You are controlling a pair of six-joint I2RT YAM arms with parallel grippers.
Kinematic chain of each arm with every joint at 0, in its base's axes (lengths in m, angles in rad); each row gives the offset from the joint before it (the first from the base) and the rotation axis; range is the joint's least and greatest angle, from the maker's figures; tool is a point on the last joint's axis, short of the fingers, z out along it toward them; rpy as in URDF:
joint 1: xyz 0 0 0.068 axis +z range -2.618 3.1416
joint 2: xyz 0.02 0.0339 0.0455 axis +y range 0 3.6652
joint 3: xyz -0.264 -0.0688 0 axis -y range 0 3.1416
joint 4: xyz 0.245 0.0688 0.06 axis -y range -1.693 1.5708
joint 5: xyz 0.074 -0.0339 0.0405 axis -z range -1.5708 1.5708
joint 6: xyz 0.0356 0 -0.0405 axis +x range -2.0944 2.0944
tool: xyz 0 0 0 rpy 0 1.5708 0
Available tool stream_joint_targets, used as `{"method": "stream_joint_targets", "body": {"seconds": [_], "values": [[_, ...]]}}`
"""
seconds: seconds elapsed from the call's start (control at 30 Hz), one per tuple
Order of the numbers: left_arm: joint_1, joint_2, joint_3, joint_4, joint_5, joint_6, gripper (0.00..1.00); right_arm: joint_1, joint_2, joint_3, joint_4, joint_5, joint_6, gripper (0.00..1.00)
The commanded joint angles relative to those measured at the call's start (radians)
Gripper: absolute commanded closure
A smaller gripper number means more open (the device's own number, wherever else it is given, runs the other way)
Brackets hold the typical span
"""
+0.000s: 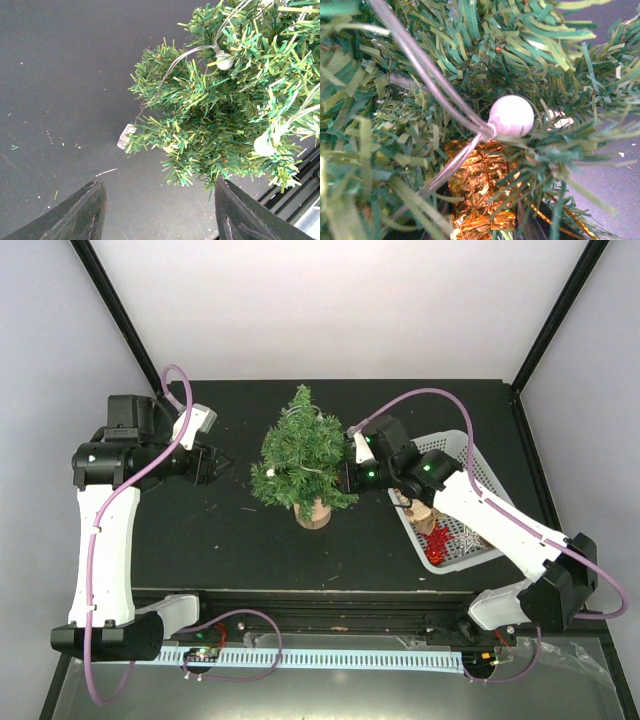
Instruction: Decorate the small christmas tree
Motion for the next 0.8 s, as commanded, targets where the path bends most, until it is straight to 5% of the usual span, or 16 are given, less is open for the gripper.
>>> {"method": "stream_joint_targets", "body": {"seconds": [0.0,0.33,0.77], "values": [[0.009,-0.011,0.002,-0.003,0.035,0.008,0.40,0.009,0.014,0.028,0.015,0.007,-0.009,0.70],[0.010,-0.003,-0.006,-0.002,0.034,0.012,0.40,0.011,-0.018,0.025,-0.009,0.035,-0.012,0.52],[0.009,0.007,-0.011,-0.004,0.029,0.021,0.40,0.010,-0.056,0.047,-0.046,0.026,-0.034,0.43]]}}
